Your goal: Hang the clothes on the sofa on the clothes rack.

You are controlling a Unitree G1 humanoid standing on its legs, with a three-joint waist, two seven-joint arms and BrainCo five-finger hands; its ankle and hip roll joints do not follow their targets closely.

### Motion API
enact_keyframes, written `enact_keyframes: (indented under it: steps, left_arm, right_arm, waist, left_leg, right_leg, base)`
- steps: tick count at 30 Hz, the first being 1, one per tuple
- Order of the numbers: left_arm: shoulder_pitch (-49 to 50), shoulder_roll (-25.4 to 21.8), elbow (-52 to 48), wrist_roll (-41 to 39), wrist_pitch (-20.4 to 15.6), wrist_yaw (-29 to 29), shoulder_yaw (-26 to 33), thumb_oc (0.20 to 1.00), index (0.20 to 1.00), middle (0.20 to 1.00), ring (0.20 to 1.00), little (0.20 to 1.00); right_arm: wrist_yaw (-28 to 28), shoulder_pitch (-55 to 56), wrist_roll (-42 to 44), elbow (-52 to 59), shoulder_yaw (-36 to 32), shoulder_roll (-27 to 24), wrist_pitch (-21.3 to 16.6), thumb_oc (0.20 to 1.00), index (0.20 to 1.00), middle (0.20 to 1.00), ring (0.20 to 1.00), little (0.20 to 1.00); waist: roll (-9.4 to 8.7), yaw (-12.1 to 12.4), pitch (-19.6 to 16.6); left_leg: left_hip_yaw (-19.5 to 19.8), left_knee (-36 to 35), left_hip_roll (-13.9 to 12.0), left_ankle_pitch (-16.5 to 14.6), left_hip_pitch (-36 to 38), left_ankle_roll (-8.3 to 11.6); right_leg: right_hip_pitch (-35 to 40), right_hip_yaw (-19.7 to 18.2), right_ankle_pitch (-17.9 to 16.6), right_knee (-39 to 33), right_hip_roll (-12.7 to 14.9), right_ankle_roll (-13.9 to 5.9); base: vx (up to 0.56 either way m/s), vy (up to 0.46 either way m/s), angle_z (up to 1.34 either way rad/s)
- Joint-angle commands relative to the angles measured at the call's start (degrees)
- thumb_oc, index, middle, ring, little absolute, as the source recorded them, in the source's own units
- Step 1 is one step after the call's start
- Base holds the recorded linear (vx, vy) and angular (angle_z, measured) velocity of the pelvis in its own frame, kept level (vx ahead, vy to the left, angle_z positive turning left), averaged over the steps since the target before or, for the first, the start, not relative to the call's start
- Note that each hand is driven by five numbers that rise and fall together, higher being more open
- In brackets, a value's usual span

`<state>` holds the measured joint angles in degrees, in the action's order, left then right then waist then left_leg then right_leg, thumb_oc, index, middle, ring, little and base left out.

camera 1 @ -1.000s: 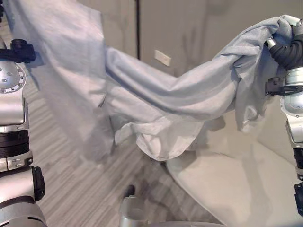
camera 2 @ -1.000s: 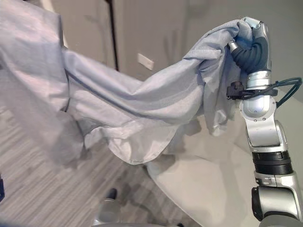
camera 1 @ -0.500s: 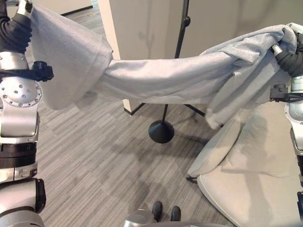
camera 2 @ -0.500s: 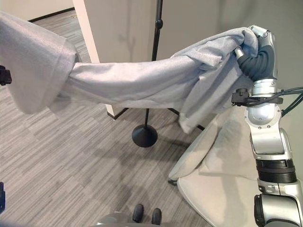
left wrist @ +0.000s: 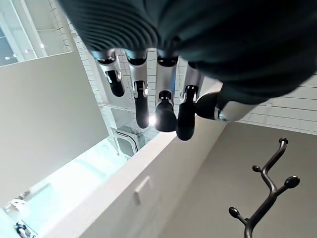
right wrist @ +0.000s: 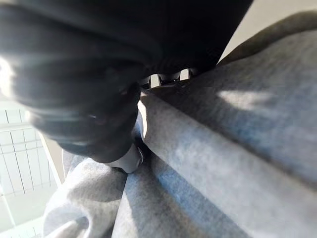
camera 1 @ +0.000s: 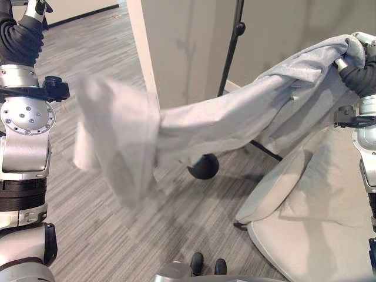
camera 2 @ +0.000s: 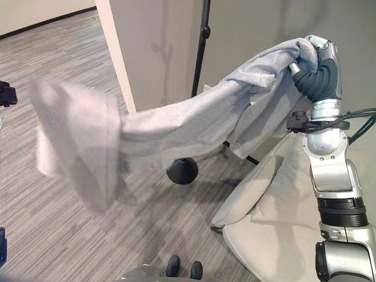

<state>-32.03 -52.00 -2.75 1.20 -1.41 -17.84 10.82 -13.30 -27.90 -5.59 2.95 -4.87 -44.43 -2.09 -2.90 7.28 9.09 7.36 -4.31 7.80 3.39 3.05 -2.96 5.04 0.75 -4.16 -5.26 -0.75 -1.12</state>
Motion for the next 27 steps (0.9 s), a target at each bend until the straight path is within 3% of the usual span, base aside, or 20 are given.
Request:
enact_keyframes:
  steps: [1,4,6,7,9,15,21,22,23,24,27]
  left_arm:
    - [0.1,2.5,-4.5,0.6,-2.2,0.4,1.6,0.200,0.200,0.200,0.200,0.200]
    - [0.4,1.4,-4.2,0.4,-1.9,0.6,1.6,0.200,0.200,0.200,0.200,0.200]
    - [0.3,1.3,-3.5,0.1,-1.8,0.5,1.3,0.200,0.200,0.200,0.200,0.200]
    - [-0.4,1.2,-3.2,-0.1,-1.9,0.4,1.1,0.200,0.200,0.200,0.200,0.200]
    - [-0.2,0.2,-4.1,0.7,-2.1,0.6,1.6,0.200,0.200,0.200,0.200,0.200]
    - [0.6,-1.2,-3.1,0.9,-2.4,0.2,2.1,0.200,0.200,0.200,0.200,0.200]
    - [-0.7,2.1,-5.8,0.7,-2.4,1.0,0.0,0.200,0.200,0.200,0.200,0.200]
    - [0.4,3.8,-7.0,0.1,-2.6,1.5,0.5,0.746,0.746,0.746,0.746,0.746]
    - [0.6,3.9,-7.1,0.2,-2.5,1.6,0.7,0.746,0.746,0.746,0.746,0.746]
    - [1.4,4.6,-7.6,-0.2,-2.4,1.9,1.2,1.000,1.000,1.000,1.000,1.000]
    - [5.2,6.7,-6.9,-2.1,-2.7,2.2,4.2,1.000,1.000,1.000,1.000,1.000]
  right_arm:
    - [-1.4,-1.7,1.5,1.8,-2.5,-1.4,-1.9,0.200,0.200,0.200,0.200,0.200]
    - [-2.0,-0.8,1.3,2.3,-4.5,-2.1,-2.1,0.200,0.200,0.200,0.200,0.200]
    - [-2.7,-0.5,1.2,2.1,-5.6,-2.0,-2.1,0.200,0.200,0.200,0.200,0.200]
    - [-3.5,-0.9,1.1,2.2,-6.3,-1.7,-1.9,0.200,0.200,0.200,0.200,0.200]
    - [-2.7,-0.8,1.0,3.3,-5.9,-0.9,-1.8,0.200,0.200,0.200,0.200,0.200]
    - [-3.0,-1.3,0.9,4.4,-5.2,0.2,-1.6,0.200,0.200,0.200,0.200,0.200]
    - [-2.6,-1.3,0.4,7.1,-5.1,1.6,-0.8,0.200,0.200,0.200,0.200,0.200]
    - [-2.3,-1.6,0.3,8.0,-4.9,1.1,-0.8,0.200,0.200,0.200,0.200,0.200]
    - [-2.3,-1.6,0.3,8.1,-4.7,1.0,-0.8,0.200,0.200,0.200,0.200,0.200]
    - [-2.2,-1.7,0.5,8.0,-4.4,0.9,-0.8,0.200,0.200,0.200,0.200,0.200]
    - [-1.8,-0.8,1.0,8.4,-4.2,0.3,-1.1,0.200,0.200,0.200,0.200,0.200]
  waist:
    - [-0.16,0.8,-2.5]
    - [-0.71,2.0,-2.7]
    - [-0.72,2.9,-2.5]
    - [-0.76,4.2,-1.3]
    - [0.69,4.3,-4.6]
    - [0.05,5.0,-6.4]
    - [1.95,4.5,-5.8]
    - [3.73,3.6,-4.4]
    - [3.91,3.7,-4.2]
    - [4.31,3.5,-3.8]
    - [4.26,2.1,-3.6]
  left_leg:
    - [-3.6,12.4,-9.9,0.6,-6.2,3.46]
    - [-4.1,6.9,-11.7,0.2,-10.2,2.71]
    - [-4.5,0.7,-12.5,2.1,-12.4,3.30]
    - [-5.0,-0.5,-11.9,0.9,-16.8,4.23]
    - [-3.7,-0.7,-12.0,2.9,-13.2,5.45]
    - [-4.9,-0.7,-8.1,2.0,-9.1,4.88]
    - [-4.1,-0.7,-6.8,0.7,-4.9,4.18]
    - [-3.8,-0.7,-7.5,0.5,-2.8,3.96]
    - [-3.9,-0.7,-7.5,0.5,-2.6,4.02]
    - [-3.8,-0.7,-7.6,0.0,-1.9,3.98]
    - [-2.9,-0.7,-7.3,-0.7,-0.1,3.81]
  right_leg:
    - [-0.2,0.7,0.4,0.3,1.3,0.90]
    - [0.3,0.2,1.1,0.3,1.4,0.90]
    - [1.3,-0.2,1.3,0.3,1.3,0.90]
    - [3.4,-0.3,2.0,0.3,2.0,1.29]
    - [4.4,-1.3,1.0,0.3,3.7,2.00]
    - [5.8,-1.3,-2.0,1.1,8.5,1.37]
    - [3.2,-2.3,-2.1,12.7,10.1,1.65]
    - [0.9,-3.3,-1.2,18.5,8.3,1.85]
    - [0.7,-3.4,-1.0,19.1,8.3,1.90]
    - [-0.1,-3.7,-0.6,20.0,7.8,1.85]
    - [-2.7,-2.7,-0.1,16.1,6.9,1.37]
  base:
    - [0.06,-0.095,0.09]
    - [0.16,0.009,0.13]
    - [0.17,0.095,0.04]
    - [0.31,0.291,0.20]
    - [0.36,0.471,-0.17]
    - [0.19,0.291,-0.48]
    - [0.12,0.251,0.09]
    - [0.06,0.227,0.17]
    - [0.03,0.170,0.07]
    - [0.02,0.054,0.05]
    - [0.09,0.020,-0.06]
